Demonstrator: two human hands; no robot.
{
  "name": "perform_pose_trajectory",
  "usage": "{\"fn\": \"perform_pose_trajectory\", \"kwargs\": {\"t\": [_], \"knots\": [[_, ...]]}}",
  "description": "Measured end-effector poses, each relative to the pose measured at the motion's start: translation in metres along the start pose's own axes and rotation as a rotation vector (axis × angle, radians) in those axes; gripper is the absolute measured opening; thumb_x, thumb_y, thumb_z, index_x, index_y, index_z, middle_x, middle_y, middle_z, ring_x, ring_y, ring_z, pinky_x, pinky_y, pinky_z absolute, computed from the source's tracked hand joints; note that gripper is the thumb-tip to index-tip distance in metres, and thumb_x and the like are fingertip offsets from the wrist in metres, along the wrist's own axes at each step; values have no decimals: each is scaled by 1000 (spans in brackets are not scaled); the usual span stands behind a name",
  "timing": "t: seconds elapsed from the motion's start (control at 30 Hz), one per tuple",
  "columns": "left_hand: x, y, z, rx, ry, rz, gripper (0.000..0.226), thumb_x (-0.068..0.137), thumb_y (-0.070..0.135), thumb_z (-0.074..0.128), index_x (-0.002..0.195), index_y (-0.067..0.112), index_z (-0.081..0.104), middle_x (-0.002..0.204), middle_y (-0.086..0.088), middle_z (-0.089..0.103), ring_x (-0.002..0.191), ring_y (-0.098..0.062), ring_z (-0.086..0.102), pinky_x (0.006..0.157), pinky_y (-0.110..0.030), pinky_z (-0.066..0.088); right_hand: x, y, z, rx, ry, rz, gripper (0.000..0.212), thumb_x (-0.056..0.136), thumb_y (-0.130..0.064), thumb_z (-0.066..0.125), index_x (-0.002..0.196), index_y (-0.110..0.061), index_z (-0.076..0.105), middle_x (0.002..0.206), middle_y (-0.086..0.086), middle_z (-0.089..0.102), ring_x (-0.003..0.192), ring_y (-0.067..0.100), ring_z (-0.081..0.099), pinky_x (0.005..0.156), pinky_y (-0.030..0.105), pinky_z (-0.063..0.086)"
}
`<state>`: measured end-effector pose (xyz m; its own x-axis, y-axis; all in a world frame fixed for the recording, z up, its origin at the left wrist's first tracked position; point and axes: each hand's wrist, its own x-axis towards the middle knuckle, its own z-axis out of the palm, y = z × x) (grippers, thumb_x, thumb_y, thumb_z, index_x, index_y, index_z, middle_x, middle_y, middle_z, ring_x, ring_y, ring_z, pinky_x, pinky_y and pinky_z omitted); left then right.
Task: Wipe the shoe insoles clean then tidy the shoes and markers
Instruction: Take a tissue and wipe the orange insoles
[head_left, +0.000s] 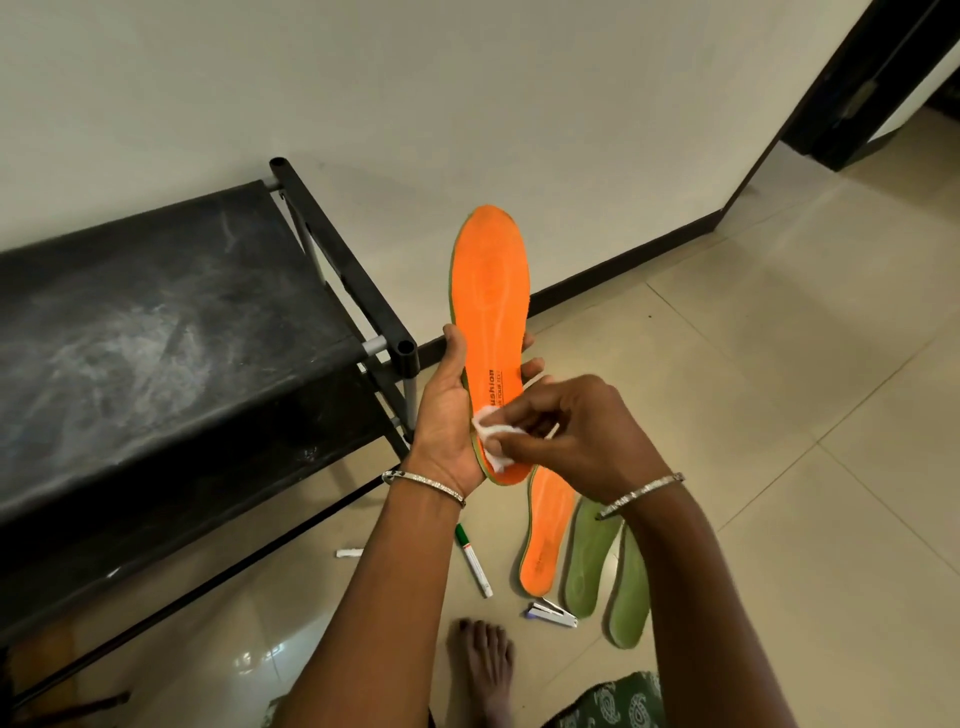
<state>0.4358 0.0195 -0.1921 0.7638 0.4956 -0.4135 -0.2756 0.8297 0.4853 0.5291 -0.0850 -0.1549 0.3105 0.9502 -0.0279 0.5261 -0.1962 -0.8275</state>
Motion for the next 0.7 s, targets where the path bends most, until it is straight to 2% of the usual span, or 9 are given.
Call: {"fn": "perform_pose_trajectory", "kwargs": {"t": [0.07,0.17,0.27,0.33,0.4,0.5,0.53,0.6,0.7], "knots": [[2,-1,-1,14,0,11,81,90,70,41,139,7,55,122,-13,67,102,-27,68,94,-45,54,-10,3,-2,78,-68,21,18,79,-21,82,97,-21,80,90,-10,77,78,9,70,69,21,56],[2,-2,1,0,-17,-8,73,90,67,40,129,9,60,117,-11,68,98,-26,69,94,-46,54,-9,7,3,62,122,-5,18,80,-23,81,98,-24,80,92,-12,76,82,11,70,72,29,58],[1,-8,4,-1,-42,-34,65,97,62,35,122,9,63,112,-12,70,99,-28,69,98,-46,50,6,5,17,-61,425,-58,14,80,-24,80,94,-23,80,89,-9,74,80,6,66,70,14,52],[2,-11,4,13,-33,-37,63,97,61,35,118,9,65,108,-12,72,96,-28,70,93,-44,53,9,4,23,-84,506,-76,14,80,-21,81,94,-21,80,88,-8,74,79,4,65,71,9,49],[3,-10,3,6,-43,-28,66,96,63,36,124,8,63,113,-11,70,99,-28,70,91,-44,55,4,3,16,-33,388,-49,16,80,-20,82,95,-22,81,91,-8,75,82,5,68,74,18,55],[5,-8,3,-14,-48,-13,70,92,65,40,128,9,61,119,-12,69,99,-27,70,88,-44,58,-9,4,-8,41,-2,20,19,78,-18,83,97,-23,81,93,-10,76,86,6,70,78,27,59],[5,-8,4,-10,-50,-10,70,91,65,40,128,9,62,119,-13,69,99,-27,71,90,-44,57,-11,5,-12,67,-74,35,20,78,-17,83,97,-22,81,94,-10,77,86,7,71,79,28,59],[6,-8,5,-6,-43,-8,71,93,65,39,131,10,60,123,-13,67,99,-27,71,92,-45,56,-9,7,-9,75,-15,38,20,77,-18,83,97,-22,81,95,-9,77,86,6,71,79,31,59],[9,-9,4,-13,-40,-33,73,92,64,41,138,8,55,127,-14,65,107,-30,67,97,-47,52,6,6,9,-5,335,-13,19,78,-20,83,96,-23,80,92,-10,76,82,4,69,76,29,58]]}}
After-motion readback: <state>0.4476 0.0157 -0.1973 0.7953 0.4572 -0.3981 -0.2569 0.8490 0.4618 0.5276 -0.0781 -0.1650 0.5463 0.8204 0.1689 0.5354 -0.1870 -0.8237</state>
